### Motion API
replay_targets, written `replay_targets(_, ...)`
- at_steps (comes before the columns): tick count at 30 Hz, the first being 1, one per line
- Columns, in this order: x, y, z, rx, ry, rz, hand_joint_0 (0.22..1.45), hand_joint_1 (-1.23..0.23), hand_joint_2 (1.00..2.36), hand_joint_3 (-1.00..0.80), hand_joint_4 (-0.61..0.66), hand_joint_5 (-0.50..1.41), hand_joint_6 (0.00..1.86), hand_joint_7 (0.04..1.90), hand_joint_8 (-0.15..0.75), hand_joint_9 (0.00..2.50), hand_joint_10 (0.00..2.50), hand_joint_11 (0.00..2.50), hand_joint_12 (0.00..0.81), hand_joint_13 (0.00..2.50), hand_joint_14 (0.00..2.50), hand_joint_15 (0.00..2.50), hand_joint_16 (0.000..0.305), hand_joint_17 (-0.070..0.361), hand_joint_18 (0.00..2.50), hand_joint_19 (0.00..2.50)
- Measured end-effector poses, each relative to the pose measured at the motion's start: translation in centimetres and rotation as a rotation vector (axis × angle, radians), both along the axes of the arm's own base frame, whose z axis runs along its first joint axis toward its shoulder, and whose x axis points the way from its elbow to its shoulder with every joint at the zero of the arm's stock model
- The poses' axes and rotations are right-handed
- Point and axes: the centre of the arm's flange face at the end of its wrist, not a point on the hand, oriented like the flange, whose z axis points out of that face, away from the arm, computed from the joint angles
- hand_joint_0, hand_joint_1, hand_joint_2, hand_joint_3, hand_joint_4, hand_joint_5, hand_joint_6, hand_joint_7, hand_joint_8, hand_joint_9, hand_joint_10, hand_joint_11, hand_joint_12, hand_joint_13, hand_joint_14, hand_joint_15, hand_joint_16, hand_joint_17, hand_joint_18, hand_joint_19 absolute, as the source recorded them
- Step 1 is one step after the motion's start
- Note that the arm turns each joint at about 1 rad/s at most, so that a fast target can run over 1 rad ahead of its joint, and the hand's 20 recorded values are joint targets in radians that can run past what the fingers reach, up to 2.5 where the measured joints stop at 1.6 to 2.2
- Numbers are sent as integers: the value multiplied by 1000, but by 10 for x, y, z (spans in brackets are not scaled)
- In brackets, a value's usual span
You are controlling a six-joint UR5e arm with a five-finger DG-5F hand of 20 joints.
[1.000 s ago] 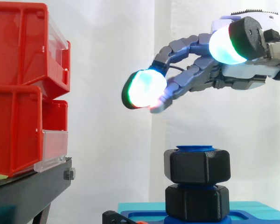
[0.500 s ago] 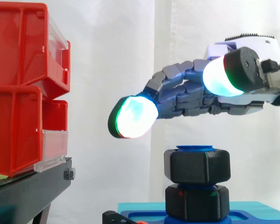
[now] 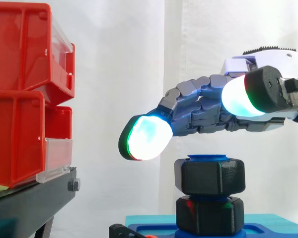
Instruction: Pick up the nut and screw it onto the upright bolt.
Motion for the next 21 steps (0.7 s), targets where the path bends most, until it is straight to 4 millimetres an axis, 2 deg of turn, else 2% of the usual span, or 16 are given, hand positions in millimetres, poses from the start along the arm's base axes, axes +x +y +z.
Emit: replay_targets(21,-3,0,-4,-3,34,0,452,-315,1000,-500,121,-159,502,704,199,374,0,0,341,76,0,0,51,115,0,0)
